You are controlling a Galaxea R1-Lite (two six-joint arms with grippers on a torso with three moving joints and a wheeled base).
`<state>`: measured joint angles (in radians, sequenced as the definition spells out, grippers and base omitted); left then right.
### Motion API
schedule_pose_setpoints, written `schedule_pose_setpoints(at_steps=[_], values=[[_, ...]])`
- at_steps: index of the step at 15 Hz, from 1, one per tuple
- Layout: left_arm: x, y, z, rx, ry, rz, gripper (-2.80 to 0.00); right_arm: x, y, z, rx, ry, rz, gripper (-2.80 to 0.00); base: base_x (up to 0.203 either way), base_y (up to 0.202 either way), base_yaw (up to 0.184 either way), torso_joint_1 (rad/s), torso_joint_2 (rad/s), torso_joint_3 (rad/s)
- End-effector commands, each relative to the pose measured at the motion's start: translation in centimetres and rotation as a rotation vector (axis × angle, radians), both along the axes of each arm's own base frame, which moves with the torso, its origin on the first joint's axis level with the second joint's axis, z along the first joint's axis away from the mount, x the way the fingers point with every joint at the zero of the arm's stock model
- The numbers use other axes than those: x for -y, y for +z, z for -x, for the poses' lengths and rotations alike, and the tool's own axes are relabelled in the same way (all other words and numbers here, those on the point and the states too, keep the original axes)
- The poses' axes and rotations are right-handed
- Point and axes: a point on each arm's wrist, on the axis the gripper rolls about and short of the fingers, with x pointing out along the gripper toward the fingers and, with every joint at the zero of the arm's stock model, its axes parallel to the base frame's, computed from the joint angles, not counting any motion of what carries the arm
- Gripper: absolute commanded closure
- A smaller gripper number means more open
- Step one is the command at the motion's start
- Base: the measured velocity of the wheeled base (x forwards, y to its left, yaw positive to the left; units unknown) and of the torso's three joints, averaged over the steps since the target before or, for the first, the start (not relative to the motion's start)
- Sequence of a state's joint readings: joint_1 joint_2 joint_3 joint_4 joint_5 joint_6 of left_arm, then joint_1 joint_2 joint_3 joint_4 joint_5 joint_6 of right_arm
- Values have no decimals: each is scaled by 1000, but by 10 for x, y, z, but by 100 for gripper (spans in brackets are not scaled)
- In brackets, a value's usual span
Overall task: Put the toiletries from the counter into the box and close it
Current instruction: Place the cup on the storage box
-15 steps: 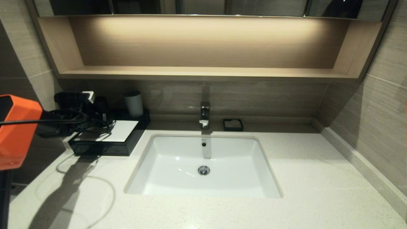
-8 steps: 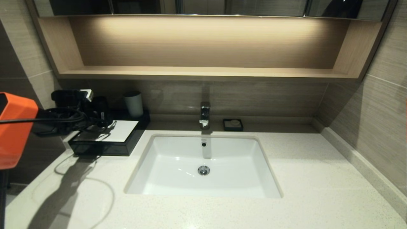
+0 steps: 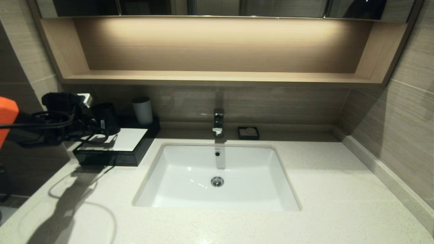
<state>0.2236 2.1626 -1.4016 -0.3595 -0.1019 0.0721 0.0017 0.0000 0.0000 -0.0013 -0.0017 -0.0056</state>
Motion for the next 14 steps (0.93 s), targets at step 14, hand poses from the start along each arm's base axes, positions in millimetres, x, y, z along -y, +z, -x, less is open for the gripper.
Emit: schedule_pose_setpoints(at_steps=[14], values=[[-7, -30, 6, -65, 22, 6, 0, 0, 0, 0, 0, 0, 0, 0, 0, 0, 0, 0, 0, 0]])
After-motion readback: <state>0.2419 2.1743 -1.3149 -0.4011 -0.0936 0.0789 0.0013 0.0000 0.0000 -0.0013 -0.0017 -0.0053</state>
